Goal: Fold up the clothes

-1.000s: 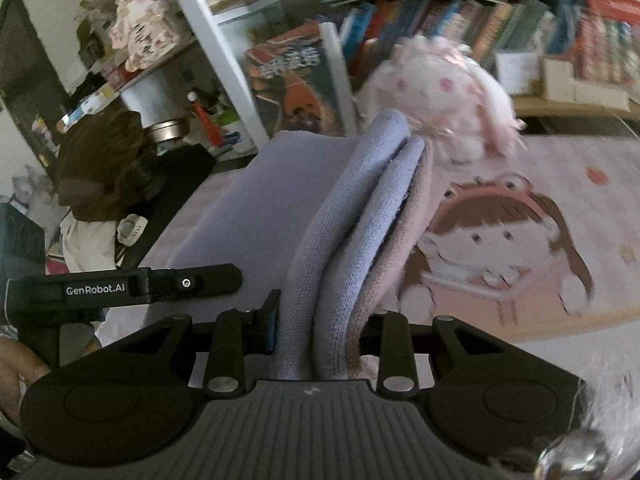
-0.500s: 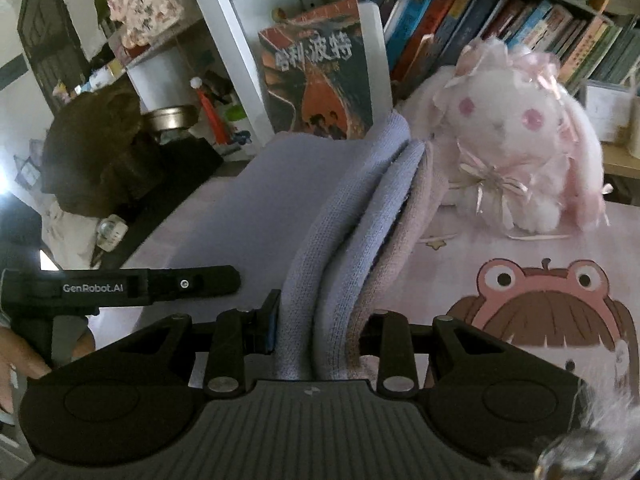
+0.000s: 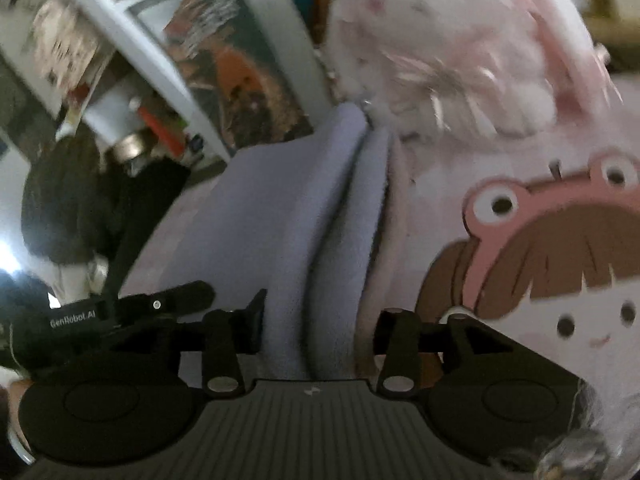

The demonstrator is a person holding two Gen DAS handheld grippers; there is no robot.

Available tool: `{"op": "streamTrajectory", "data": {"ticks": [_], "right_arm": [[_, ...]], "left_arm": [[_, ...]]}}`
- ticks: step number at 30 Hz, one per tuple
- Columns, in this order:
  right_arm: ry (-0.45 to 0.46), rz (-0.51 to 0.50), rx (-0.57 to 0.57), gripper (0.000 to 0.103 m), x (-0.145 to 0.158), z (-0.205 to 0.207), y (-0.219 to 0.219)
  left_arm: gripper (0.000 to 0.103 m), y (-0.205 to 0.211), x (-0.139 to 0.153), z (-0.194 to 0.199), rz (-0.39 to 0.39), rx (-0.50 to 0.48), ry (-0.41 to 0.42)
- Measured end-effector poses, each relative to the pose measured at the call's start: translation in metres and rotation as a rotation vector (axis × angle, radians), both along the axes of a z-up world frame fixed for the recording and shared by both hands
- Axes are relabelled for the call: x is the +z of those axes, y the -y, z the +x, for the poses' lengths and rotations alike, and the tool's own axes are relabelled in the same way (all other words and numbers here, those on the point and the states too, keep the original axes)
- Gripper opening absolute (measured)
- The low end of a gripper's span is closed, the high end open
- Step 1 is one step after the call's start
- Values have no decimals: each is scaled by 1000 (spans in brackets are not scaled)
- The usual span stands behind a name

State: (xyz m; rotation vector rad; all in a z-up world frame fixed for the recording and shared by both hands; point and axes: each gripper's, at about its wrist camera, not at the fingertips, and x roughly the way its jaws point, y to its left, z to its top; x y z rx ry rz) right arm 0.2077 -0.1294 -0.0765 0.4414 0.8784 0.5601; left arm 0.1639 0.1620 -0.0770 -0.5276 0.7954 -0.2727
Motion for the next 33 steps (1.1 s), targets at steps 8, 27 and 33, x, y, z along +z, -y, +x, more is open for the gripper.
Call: {"op": "streamTrajectory", "data": {"ticks": [8,27,33], "right_arm": [[13,-71,-51,61,17,-12,1],[304,-414,-172,86,78,-134,-18],[287,-481,-227,95,77,-164,-29]], "left_arm": [[62,9,31,-15,165,22,55],[91,28,69,-109,406,67,105],[93,36,66,-133,452,49,111]]}}
